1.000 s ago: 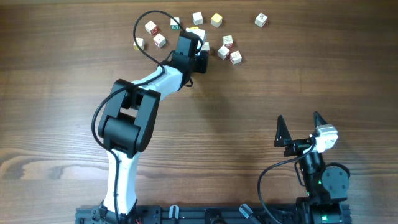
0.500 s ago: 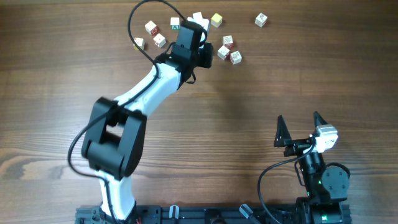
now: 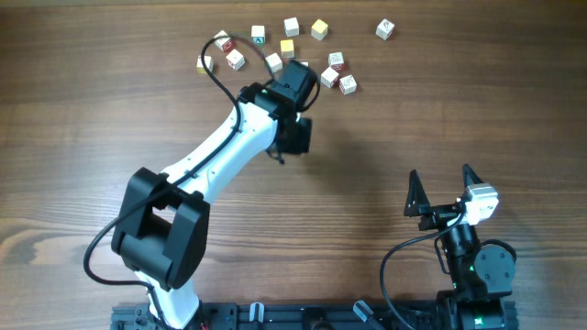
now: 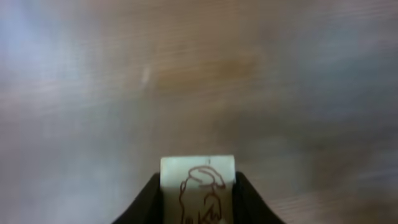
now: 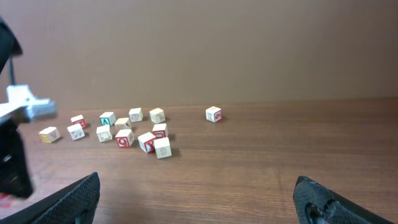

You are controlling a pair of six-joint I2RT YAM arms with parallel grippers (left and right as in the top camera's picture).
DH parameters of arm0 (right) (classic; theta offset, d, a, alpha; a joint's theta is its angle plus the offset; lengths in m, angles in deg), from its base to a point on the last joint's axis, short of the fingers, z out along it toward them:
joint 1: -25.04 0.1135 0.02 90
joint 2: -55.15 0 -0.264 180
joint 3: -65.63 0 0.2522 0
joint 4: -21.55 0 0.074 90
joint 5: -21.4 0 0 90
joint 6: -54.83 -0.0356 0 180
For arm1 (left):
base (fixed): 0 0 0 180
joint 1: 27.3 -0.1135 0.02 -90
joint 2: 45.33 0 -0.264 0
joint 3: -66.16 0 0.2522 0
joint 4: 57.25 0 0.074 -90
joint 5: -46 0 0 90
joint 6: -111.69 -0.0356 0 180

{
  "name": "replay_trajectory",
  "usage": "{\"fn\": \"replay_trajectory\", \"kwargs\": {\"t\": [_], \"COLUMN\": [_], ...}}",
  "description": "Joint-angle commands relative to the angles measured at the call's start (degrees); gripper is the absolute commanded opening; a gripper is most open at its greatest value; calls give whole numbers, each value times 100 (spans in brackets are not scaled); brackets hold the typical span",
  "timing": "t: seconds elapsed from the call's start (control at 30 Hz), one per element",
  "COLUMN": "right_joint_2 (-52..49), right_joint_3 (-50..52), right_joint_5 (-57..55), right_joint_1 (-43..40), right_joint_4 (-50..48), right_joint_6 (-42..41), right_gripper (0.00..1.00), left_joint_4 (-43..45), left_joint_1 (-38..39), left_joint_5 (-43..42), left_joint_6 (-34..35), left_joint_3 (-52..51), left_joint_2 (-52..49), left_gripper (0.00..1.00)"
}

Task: Form a horizontal line
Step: 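Carry the picture block toward the table center and set it down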

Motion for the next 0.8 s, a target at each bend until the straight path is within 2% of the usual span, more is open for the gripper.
{"fn": "replay_trajectory", "kwargs": {"t": [0.0,0.07,0.37,0.43,0.63,0.77], "right_joint_2": [24,24,24,24,24,24], "right_joint_3": [0,0,0,0,0,0], "right_joint_5": [-74,-74,-74,-74,-76,-74], "right_joint_1": [-22,-22,-22,-22,-22,-22], "right_joint_4": [-17,-17,-17,-17,-17,-17], "right_joint_6": [83,83,83,83,83,81], "right_gripper": [100,100,100,100,100,100], "left_joint_4": [-184,68,2813,3141,3228,3016], "left_joint_1": [39,48,354,463,857,949], "left_joint_5": [448,573,568,566,745,1366], "left_joint_6": [1027,1318,1309,1316,1266,1268], "left_joint_3": [-125,-295,-1720,-1943,-2129,-2151], "left_joint_2": [127,125,61,61,61,61], "left_gripper": [16,17,20,20,21,24]}}
